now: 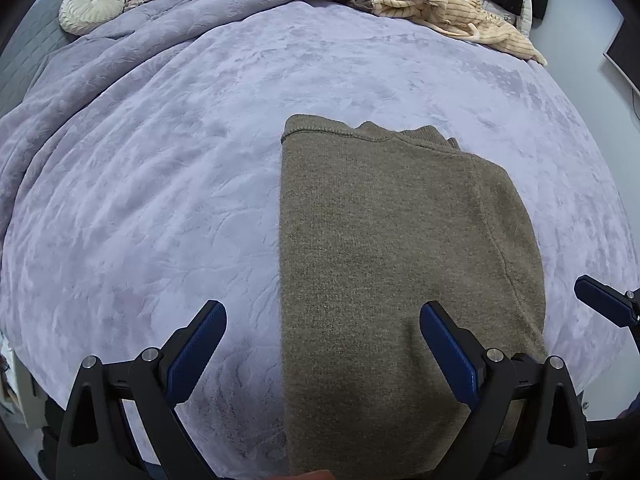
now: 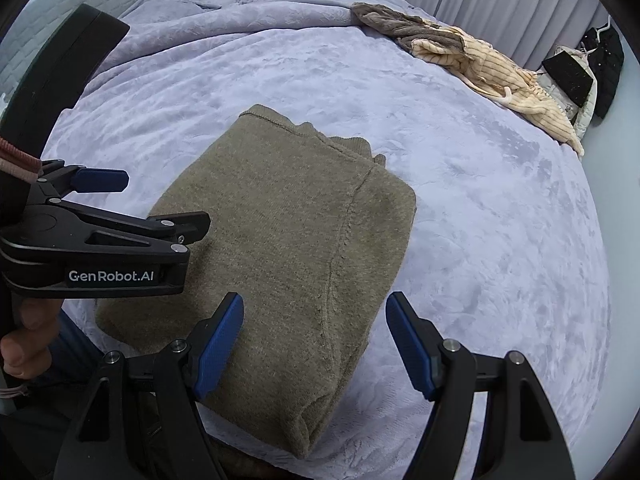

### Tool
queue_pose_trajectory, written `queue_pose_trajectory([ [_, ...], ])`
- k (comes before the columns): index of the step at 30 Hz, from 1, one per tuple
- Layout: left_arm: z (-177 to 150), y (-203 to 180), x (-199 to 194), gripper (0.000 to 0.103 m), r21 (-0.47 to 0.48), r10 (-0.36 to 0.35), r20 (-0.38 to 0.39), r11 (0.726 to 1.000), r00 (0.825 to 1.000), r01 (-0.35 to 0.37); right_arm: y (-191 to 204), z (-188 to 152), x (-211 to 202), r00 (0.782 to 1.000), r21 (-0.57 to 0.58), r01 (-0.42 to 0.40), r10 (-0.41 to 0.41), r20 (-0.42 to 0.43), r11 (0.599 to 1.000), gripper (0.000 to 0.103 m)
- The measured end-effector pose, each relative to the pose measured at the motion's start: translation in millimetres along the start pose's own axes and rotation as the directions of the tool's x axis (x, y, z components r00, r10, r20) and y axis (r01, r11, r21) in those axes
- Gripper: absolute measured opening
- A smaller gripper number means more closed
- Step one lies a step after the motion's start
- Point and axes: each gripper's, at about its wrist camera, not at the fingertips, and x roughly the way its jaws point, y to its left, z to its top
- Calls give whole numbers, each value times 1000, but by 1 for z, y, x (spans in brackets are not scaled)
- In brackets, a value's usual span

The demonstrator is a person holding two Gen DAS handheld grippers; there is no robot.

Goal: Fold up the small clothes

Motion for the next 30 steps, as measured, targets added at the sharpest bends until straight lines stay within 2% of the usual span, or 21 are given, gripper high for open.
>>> queue_pose_trajectory([
  [23, -1, 0, -6, 98, -2, 3, 16, 1000, 1000, -3, 7, 7, -3, 1000, -32, -1, 1, 8, 999, 77],
  [30, -1, -6, -10, 98, 11, 25, 20, 1000, 999, -26, 1, 4, -5, 1000, -13, -17, 17, 21, 1000, 77],
])
